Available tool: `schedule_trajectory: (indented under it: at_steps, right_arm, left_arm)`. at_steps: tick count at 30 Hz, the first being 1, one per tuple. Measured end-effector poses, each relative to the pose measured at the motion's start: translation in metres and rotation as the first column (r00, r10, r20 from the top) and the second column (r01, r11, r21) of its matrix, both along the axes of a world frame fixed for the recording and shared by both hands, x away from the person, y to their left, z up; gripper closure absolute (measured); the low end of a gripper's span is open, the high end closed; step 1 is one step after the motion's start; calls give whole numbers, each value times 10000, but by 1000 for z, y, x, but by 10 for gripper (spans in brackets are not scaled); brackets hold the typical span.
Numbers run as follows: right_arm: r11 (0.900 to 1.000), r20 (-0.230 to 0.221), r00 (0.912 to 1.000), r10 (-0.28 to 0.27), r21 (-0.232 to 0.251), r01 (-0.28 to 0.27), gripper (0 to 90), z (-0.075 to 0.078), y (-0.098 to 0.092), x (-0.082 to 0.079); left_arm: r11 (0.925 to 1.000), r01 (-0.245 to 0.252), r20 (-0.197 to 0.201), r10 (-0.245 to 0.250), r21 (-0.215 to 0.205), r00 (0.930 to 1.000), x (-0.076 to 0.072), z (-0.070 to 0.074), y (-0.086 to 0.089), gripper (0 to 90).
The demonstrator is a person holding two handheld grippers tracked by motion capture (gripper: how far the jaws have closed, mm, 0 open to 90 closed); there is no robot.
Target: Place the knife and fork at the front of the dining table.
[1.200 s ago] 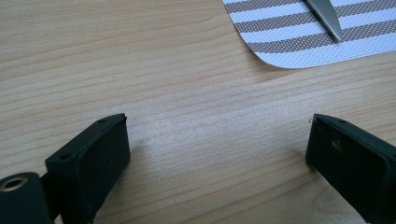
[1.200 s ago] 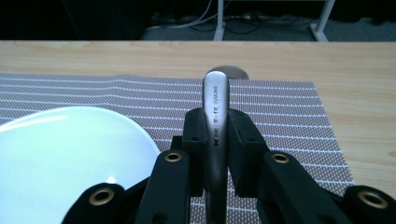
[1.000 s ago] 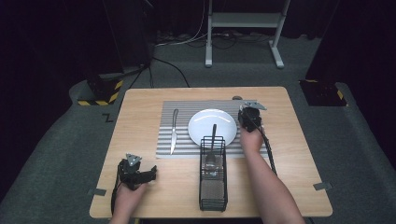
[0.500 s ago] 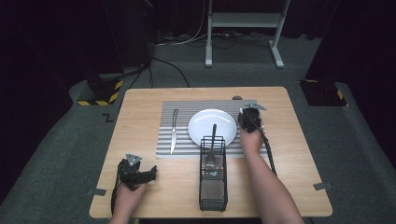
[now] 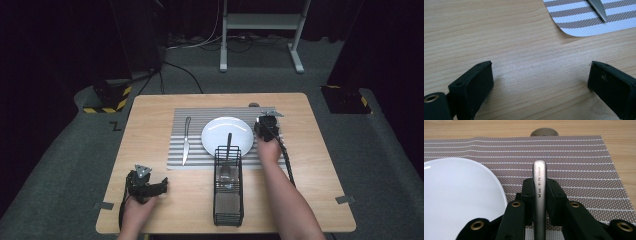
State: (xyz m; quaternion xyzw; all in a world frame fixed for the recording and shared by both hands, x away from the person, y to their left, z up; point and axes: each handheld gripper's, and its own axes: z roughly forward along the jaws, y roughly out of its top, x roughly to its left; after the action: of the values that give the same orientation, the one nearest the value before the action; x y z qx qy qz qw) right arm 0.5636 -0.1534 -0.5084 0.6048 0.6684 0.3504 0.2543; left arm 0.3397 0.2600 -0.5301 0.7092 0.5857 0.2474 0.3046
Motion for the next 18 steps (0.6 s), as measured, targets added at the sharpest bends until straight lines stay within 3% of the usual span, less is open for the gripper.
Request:
schedule_trajectory:
  at_steps: [9, 12, 18]
  right_arm:
    - [10000, -198, 9998, -21, 69, 22, 769, 0, -2, 2]
    - [9999, -241, 9997, -36, 146, 40, 724, 1, -3, 2]
    - [9998, -147, 9997, 173, 44, -173, 685, 11, -4, -1]
  left_arm:
    - [10000, -1, 2, 1, -1, 10000, 0, 0, 0, 64]
    - [10000, 1, 3, -1, -1, 10000, 0, 0, 0, 64]
    - [10000, 3, -1, -3, 2, 10000, 0, 0, 0, 64]
